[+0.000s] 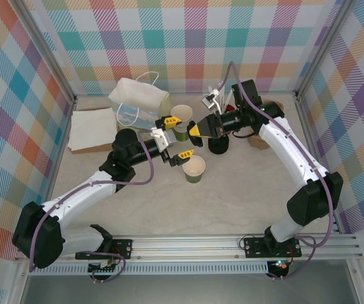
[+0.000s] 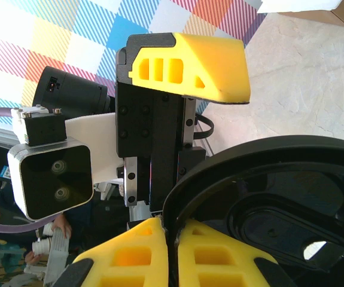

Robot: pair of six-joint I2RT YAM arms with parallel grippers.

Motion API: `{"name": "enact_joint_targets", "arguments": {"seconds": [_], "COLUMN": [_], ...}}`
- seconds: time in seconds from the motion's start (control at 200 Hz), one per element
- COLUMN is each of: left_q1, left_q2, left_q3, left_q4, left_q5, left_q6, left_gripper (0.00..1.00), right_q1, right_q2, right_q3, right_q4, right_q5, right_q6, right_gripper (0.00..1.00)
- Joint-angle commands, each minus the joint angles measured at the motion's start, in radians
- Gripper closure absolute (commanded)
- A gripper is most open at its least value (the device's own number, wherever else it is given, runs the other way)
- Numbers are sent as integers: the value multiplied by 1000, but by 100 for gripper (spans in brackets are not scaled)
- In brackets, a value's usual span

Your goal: Pack the takeout coffee

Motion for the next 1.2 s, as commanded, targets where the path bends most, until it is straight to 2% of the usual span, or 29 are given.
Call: {"name": "enact_joint_targets", "arguments": {"seconds": [0.0,0.685,0.985,1.195], "left_q1": [-4,-5,-5,-5], "left_q2": [29,105,101,91], "left_q3": [16,58,58,61], "left_q4": [71,140,112,75], "left_q5": [42,81,95,85], "left_q6": [-34,-83,-75,-52], "left_gripper": [0,0,0,7], "right_q1": [11,41,42,41], "right_q2": [11,37,35,33], "right_q3": [-15,9,7,1], "right_q4": [2,-5,1,-9], "right_q5": [-27,-58,-69,-62], "right_q6": [-29,-40,-44,-53], "right_gripper": [91,92,92,92]}}
